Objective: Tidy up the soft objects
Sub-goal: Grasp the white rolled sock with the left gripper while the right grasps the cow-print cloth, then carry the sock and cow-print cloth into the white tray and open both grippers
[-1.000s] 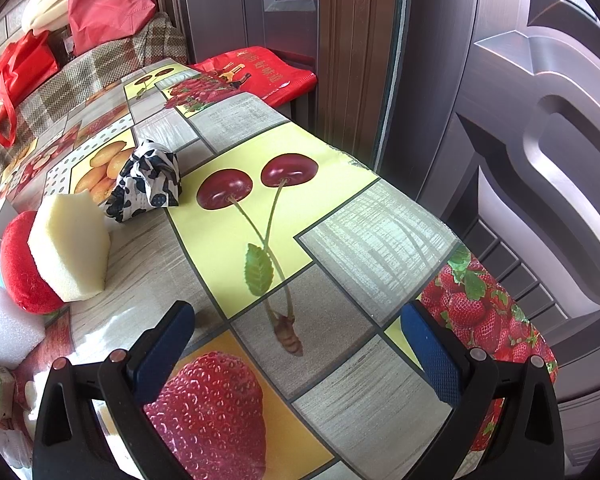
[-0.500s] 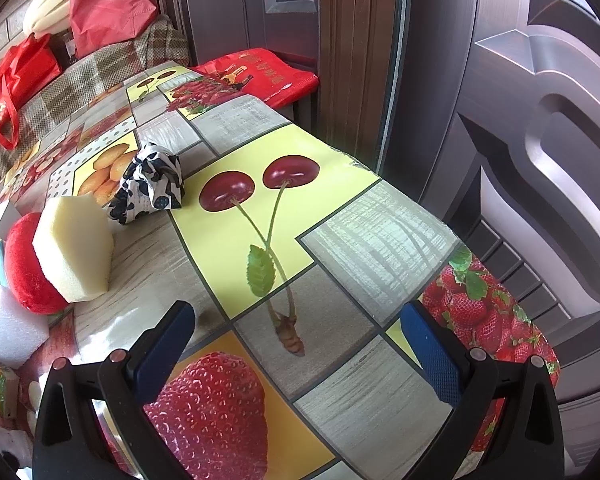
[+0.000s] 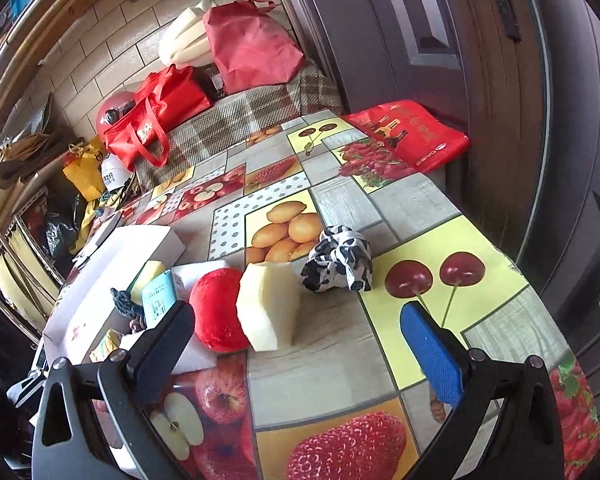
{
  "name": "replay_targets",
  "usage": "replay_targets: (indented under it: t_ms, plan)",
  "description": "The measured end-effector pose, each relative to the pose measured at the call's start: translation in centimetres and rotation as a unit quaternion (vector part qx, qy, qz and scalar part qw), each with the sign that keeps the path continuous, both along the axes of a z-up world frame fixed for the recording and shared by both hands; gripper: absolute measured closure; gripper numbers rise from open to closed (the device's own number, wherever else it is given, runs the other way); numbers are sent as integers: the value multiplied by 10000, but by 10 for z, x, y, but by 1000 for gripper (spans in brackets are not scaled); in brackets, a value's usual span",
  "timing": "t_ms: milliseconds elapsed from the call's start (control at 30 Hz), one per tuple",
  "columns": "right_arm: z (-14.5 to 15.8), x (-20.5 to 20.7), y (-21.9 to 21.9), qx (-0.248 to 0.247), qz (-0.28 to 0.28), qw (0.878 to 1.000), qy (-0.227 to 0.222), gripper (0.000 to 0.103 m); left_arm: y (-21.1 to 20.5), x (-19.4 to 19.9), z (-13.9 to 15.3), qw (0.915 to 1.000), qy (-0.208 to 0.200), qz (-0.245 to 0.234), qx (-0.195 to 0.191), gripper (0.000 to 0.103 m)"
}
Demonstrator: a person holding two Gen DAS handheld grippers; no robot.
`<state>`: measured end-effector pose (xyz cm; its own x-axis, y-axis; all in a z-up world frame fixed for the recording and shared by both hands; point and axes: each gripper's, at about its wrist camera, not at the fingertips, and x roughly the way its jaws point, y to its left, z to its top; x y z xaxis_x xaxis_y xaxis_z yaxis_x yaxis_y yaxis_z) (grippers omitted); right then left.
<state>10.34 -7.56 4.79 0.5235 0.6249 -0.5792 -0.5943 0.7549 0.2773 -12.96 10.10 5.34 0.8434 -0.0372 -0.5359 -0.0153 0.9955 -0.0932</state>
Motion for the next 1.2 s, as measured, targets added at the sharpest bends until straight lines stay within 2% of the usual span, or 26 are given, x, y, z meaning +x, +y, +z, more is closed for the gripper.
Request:
replay_targets:
  t_ms: [100,167,200,233,267,300,367,400,433,467,500,567,633,767,867,933,1067,1200]
  plan:
    - [5,21,-3,-77,-417,9991,-86,8,8,-7,7,9997,-169,163,-45,56]
    - [1,45,-1,-118,-547,9984,127,8,14,-9,10,9992,-246,281,-125,56]
    - [-3,58,3,-199,-587,9978,242,12,18,-11,11,9989,-277,334,-160,56]
    - [-9,69,9,-302,-580,9972,368,16,20,-12,12,9986,-305,389,-171,56]
    - [-15,77,15,-385,-543,9965,495,27,22,-14,13,9984,-322,434,-170,56]
    - [-22,83,21,-447,-466,9959,627,32,24,-15,14,9981,-336,477,-175,56]
    - [-36,89,33,-580,-279,9944,841,35,29,-17,16,9976,-375,553,-203,56]
    - [-39,87,37,-682,-219,9942,798,36,31,-18,17,9973,-390,588,-223,56]
    - [-38,82,43,-847,-195,9947,543,39,33,-19,17,9970,-407,620,-237,56]
    - [-37,79,46,-936,-93,9946,445,58,35,-20,18,9966,-427,656,-239,56]
    - [-37,79,46,-801,79,9952,561,68,36,-21,18,9964,-440,688,-236,56]
    - [-35,79,42,-689,41,9960,570,75,38,-22,18,9957,-484,763,-213,56]
    - [-22,73,29,-475,-229,9983,228,75,39,-25,20,9948,-566,842,-108,56]
    - [23,34,-3,620,-324,9964,-479,75,48,-27,29,9882,-843,1229,354,56]
    - [46,-19,-1,984,-103,9864,-1309,73,61,-31,30,9754,-1057,1752,815,56]
    - [44,-50,10,1103,133,9807,-1610,72,71,-37,24,9676,-1089,2037,1021,56]
    - [16,-83,44,996,619,9810,-1543,72,92,-47,9,9589,-987,2396,1157,56]
    - [-6,-89,71,877,951,9861,-1046,72,119,-57,-1,9553,-900,2677,876,56]
